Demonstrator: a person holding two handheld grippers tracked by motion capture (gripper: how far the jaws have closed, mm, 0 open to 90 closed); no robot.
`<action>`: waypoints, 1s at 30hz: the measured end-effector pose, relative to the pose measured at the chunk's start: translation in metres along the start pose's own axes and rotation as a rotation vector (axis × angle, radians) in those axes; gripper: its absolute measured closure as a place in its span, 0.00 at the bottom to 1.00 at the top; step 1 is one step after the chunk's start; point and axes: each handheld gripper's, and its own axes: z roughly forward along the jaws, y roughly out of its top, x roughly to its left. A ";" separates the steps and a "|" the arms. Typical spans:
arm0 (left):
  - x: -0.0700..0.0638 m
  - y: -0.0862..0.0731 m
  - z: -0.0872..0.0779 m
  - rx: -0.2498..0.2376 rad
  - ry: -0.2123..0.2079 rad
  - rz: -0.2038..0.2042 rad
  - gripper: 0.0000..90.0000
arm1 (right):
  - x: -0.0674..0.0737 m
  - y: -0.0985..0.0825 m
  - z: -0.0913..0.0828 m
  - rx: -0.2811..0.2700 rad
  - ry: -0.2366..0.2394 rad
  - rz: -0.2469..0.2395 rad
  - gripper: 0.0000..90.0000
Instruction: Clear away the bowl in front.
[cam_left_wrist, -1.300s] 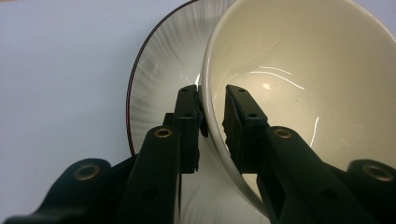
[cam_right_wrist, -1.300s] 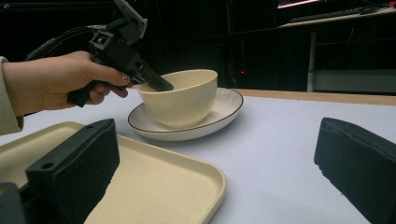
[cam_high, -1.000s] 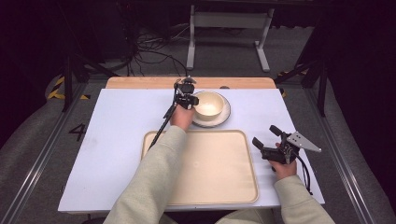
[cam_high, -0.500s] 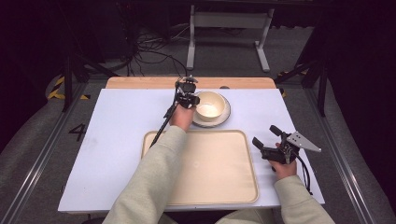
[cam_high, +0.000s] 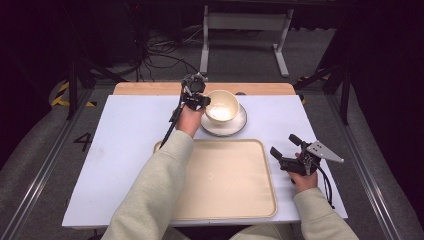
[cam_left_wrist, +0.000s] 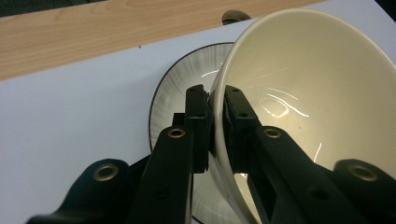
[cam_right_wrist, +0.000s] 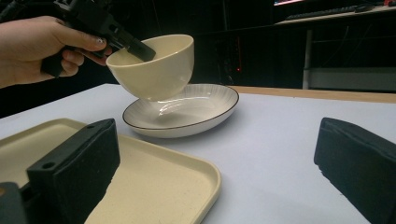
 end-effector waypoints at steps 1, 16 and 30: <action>0.000 0.000 -0.002 0.001 -0.005 0.000 0.92 | 0.000 0.000 0.000 -0.001 0.000 -0.003 0.01; -0.008 0.000 -0.035 0.007 -0.046 0.116 0.92 | 0.000 0.001 0.001 0.010 -0.003 0.000 0.01; -0.018 -0.010 -0.069 0.031 -0.116 0.228 0.92 | 0.001 0.001 0.000 0.019 -0.012 -0.020 0.01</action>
